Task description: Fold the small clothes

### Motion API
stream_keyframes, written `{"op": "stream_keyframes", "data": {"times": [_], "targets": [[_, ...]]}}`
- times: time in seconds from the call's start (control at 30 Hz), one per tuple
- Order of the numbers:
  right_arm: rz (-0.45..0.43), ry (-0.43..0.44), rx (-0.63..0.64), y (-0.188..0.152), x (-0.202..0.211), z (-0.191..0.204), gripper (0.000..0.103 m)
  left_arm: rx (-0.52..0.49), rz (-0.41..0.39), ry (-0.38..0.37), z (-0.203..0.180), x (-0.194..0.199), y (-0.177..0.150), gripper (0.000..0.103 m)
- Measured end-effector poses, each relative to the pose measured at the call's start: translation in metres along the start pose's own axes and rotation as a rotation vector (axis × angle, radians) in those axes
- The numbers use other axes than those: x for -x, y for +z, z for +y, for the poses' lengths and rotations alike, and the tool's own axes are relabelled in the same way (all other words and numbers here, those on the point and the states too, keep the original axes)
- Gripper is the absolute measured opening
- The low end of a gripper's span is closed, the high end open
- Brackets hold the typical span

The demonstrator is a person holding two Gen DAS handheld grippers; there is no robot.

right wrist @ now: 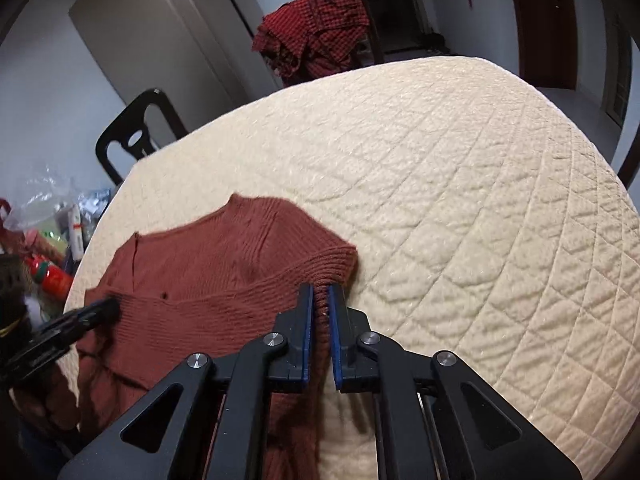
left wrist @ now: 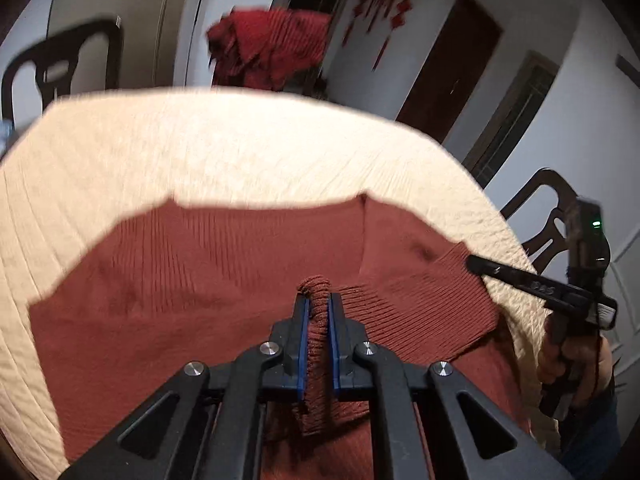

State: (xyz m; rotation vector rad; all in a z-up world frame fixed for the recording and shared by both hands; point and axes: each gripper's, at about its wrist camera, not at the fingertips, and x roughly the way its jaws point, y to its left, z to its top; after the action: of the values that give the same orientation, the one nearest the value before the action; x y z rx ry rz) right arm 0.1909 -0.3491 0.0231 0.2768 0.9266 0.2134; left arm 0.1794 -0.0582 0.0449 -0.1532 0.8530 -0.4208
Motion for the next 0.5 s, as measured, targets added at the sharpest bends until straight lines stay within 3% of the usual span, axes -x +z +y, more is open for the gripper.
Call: {"op": "stream_keyframes", "data": {"times": [0.17,0.27,0.33,0.5], "targets": [[0.01,0.01,-0.025,-0.004,0.002,-0.009,0.009,0.0,0.07,0.075,0.011,-0.02,-0.004,0.014],[-0.028,-0.012,0.004,-0.01,0.022,-0.005,0.009,0.014,0.045,0.074,0.014,-0.006,-0.011,0.016],[-0.047,0.023,0.033,-0.017,0.036,0.003,0.009,0.017,0.014,0.077,0.013,0.007,-0.013,0.016],[-0.011,0.029,0.161,-0.045,0.041,0.026,0.009,-0.03,-0.026,0.034,-0.006,0.031,-0.024,0.016]]}}
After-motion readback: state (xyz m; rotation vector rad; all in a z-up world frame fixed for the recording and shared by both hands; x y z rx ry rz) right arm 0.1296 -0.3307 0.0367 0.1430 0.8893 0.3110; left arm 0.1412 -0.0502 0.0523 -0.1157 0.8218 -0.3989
